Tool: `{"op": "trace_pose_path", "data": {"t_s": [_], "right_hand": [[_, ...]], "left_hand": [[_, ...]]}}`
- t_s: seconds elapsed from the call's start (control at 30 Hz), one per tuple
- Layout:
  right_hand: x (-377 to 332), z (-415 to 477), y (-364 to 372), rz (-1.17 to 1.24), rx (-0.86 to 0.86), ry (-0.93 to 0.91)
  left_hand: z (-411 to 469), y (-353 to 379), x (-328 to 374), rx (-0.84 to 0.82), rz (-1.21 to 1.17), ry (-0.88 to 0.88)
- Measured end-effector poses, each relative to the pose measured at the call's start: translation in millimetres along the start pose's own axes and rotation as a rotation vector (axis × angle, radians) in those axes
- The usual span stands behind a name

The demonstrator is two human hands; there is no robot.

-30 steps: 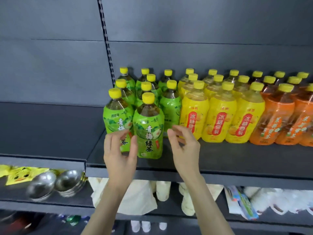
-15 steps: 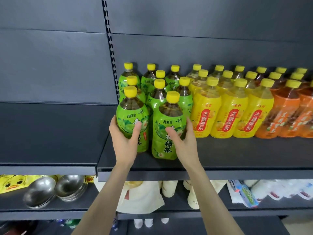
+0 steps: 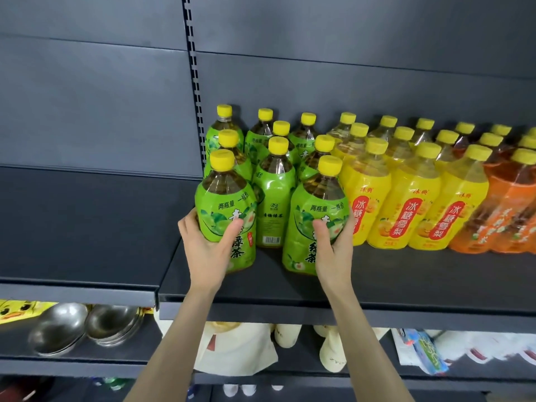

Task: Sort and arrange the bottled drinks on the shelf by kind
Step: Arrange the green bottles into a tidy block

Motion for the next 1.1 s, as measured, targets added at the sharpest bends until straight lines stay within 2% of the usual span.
{"op": "trace_pose_path", "data": {"t_s": [0.17, 0.27, 0.37, 0.43, 0.57, 0.73, 0.83, 1.1], "right_hand": [[-0.4, -3.6, -0.1, -0.003, 0.014, -0.018], [-5.2, -17.4, -4.5, -0.099, 0.128, -0.049], [-21.7, -42.9, -5.2, -0.118, 0.311, -0.25], [-27.4, -57.6, 8.4, -0.093, 0.271, -0.335], [-25.4, -68.8, 63.3, 0.027, -0.012, -0.116], [-6.6, -68.6, 107.8, 0.089, -0.126, 0.092], [-0.2, -72.3, 113.2, 0.061, -0.079, 0.144], [-3.7, -82.2, 102.5, 0.049, 0.227, 0.065]], "left_hand": [[0.7, 1.2, -5.2, -0.068, -0.1, -0.044], [4.8, 0.9, -3.8, -0.117, -0.113, -0.028], [5.5, -2.7, -0.3, -0.188, -0.145, -0.003], [6.1, -6.2, -0.5, -0.266, -0.164, 0.019], [17.1, -17.5, -8.6, -0.443, -0.171, -0.009], [52.2, -29.2, -13.6, -0.477, -0.096, 0.034], [74.7, -19.5, -15.2, -0.489, -0.087, -0.004], [99.9, 27.0, -26.7, -0.641, -0.112, -0.165]]}}
Point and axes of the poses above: each hand's wrist, its own z-axis towards the middle knuckle, its own y-axis out of the palm, x = y × z, the point moved 4 cm from there along z, towards the middle knuckle, and after that the axes turned 8 degrees about x, right-handed, at the moved point
